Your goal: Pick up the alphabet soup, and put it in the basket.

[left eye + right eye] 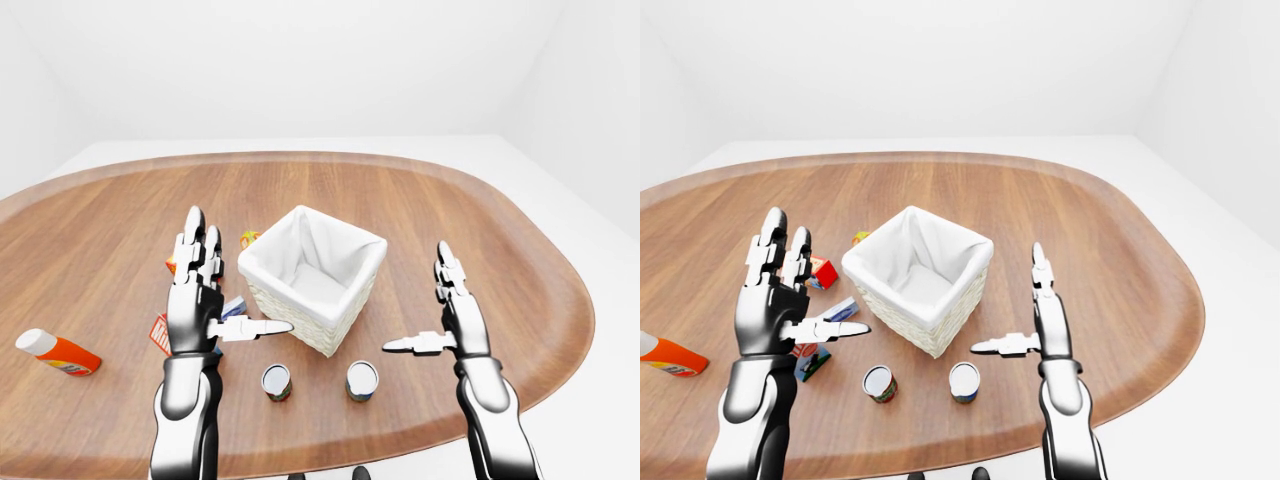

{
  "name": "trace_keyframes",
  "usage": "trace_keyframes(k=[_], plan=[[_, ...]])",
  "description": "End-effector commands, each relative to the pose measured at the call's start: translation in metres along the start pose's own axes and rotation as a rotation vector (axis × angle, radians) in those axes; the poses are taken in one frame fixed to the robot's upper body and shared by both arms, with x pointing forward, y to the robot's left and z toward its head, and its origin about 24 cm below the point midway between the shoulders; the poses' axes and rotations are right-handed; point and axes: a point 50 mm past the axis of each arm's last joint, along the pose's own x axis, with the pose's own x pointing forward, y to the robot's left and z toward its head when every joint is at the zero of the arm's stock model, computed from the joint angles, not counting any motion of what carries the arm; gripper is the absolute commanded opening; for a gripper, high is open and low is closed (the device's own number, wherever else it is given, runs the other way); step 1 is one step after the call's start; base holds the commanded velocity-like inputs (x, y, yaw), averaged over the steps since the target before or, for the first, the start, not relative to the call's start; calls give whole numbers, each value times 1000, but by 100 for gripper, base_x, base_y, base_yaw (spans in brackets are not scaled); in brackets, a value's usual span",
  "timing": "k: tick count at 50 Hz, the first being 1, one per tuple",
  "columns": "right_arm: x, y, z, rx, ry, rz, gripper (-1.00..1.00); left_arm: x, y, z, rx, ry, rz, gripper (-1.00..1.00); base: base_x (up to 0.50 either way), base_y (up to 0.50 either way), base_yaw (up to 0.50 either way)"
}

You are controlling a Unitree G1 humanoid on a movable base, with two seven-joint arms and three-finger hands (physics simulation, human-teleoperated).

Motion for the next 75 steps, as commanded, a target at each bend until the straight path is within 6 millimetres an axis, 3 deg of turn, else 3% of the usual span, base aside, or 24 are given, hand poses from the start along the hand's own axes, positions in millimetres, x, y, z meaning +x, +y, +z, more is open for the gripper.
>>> trace_keyframes(k=[1,40,75], plan=[[-7,5,-13,-41,68,50,100,0,0,0,0,0,1,100,0,0,0],[-36,30,-44,-141,238,269,100,-1,-1,-1,3,3,-6,100,0,0,0],[-49,47,-66,-185,328,314,100,-2,-2,0,2,4,-6,100,0,0,0]])
